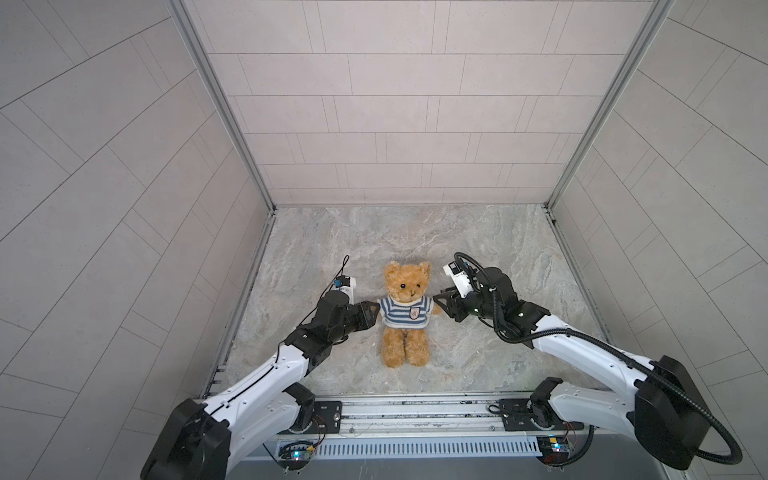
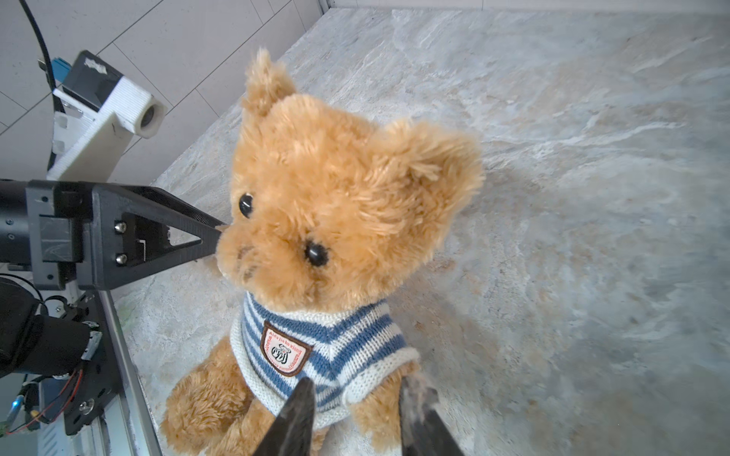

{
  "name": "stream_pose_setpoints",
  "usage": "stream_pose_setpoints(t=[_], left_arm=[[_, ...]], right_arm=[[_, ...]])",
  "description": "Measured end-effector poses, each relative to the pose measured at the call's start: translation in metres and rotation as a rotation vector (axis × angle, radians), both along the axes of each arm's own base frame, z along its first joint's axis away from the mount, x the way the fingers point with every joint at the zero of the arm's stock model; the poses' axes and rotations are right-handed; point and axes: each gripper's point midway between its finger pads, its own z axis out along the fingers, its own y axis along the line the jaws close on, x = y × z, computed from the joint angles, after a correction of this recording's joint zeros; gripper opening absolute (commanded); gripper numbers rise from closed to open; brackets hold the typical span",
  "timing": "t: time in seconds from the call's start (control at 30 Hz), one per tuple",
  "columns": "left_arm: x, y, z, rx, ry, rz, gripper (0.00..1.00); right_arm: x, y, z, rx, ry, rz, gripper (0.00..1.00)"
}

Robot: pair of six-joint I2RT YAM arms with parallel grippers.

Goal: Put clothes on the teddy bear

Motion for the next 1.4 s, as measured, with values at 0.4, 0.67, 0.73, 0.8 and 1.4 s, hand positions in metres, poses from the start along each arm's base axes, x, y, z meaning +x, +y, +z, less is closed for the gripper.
stream_pose_setpoints(t=[0.4,0.67,0.73,0.8,1.4], left_arm=[[-0.012,0.02,0.014,0.059,-0.059,0.029,0.83],[-0.011,0.061,0.016,0.247,-0.108,0.152,1.0],[-0.008,0.074,0.021,0.295,-0.131,0.207,1.0],[-0.005,0.088,0.029,0.348,-0.159,0.271,1.0],[0.033,0.149,0.062,0.759,-0.444,0.539,1.0]], right_arm=[[-0.01,-0.064,0.003,-0.105,-0.102,-0.212,0.59],[-0.002,-0.123,0.016,-0.159,-0.211,-0.446,0.84],[-0.001,-0.137,0.015,-0.179,-0.223,-0.504,0.9],[0.0,-0.151,0.013,-0.198,-0.234,-0.559,0.95],[0.014,-0.233,-0.026,-0.301,-0.32,-0.867,1.0]])
